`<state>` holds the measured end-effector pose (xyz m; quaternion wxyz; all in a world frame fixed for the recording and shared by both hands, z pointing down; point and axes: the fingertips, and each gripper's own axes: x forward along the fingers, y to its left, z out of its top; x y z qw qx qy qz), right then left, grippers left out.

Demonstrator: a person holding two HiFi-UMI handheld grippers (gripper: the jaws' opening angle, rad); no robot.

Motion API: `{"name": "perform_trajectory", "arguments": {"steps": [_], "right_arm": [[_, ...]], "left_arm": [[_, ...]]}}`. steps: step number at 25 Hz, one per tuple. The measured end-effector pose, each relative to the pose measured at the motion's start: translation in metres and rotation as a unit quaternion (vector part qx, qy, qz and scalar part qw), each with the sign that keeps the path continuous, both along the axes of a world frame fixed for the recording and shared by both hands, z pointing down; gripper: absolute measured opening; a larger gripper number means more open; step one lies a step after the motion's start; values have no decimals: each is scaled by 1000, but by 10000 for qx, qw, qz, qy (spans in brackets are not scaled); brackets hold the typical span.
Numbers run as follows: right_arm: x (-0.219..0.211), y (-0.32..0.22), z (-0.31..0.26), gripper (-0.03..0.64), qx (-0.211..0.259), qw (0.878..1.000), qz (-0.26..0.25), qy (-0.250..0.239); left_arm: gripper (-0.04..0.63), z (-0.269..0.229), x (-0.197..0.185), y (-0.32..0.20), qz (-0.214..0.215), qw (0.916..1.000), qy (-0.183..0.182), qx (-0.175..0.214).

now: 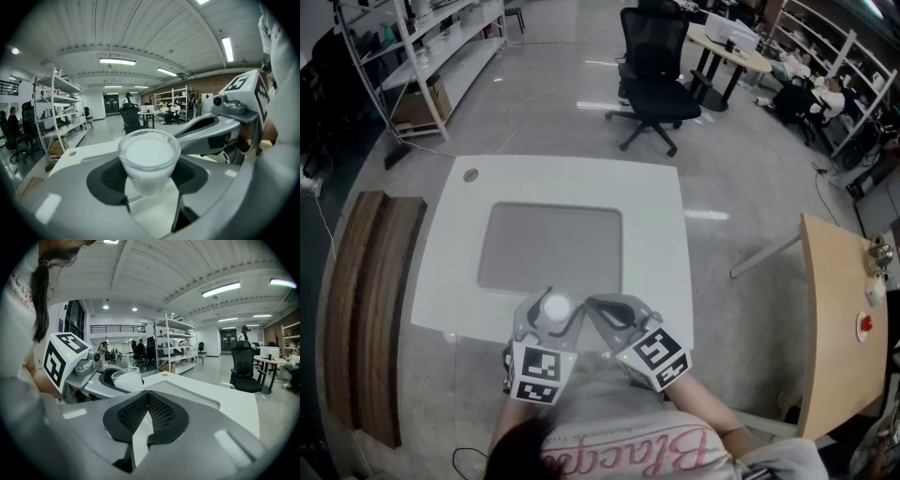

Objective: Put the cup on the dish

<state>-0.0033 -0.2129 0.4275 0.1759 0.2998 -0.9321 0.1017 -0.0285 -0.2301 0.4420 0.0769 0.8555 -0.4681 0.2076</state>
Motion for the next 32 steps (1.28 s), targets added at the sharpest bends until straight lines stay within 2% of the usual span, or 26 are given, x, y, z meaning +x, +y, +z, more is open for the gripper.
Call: {"name": "perform_trajectory", "arguments": {"steps": [12, 19, 28, 32], "right_arm": [[-15, -44, 28, 2, -224, 9994, 207, 170], [-19, -58, 40, 2, -419, 9985, 254, 237], [-20, -64, 56, 3, -715, 9964, 302, 337], [-17, -65, 59, 2, -794, 9957, 350, 332]], "left_arm": [[256, 35, -15, -57, -226, 9995, 183, -127], [256, 62, -14, -83, -54, 9998, -96, -151], [257, 100, -24, -116, -347, 9985, -188, -382], [256, 106, -23, -126, -324, 9986, -187, -378]]}}
